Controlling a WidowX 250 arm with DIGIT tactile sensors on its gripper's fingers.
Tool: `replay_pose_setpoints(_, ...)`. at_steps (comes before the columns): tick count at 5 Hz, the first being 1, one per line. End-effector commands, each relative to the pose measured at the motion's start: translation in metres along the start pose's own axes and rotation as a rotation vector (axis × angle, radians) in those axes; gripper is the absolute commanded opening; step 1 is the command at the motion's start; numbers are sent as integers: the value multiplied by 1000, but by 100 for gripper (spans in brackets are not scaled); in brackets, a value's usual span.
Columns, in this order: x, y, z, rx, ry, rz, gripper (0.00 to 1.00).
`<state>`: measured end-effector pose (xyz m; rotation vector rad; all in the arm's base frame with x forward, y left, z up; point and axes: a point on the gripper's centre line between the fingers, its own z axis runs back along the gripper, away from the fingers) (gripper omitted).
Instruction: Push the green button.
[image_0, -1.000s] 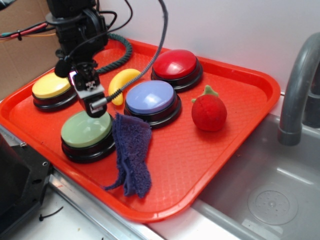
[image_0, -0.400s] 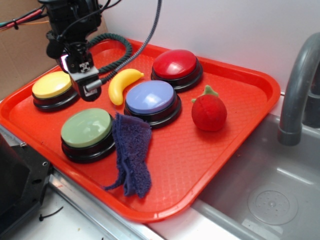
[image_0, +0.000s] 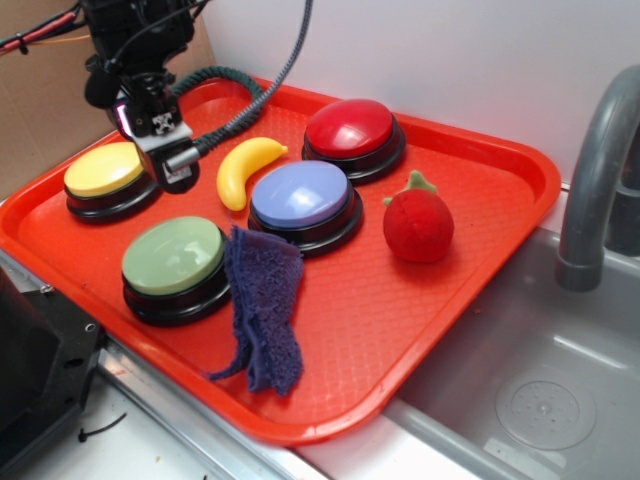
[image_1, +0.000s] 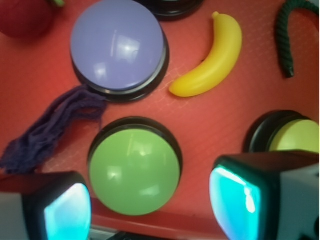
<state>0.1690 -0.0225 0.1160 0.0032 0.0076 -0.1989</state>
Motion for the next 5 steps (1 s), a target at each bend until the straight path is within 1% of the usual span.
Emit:
replay_pose_setpoints(1, 9, -3, 19, 12, -54, 11, 100)
replay_pose_setpoints(3, 8, -4, 30, 18, -50, 17, 100)
replay_pose_setpoints(5, 5, -7, 43, 20, -68, -2, 100)
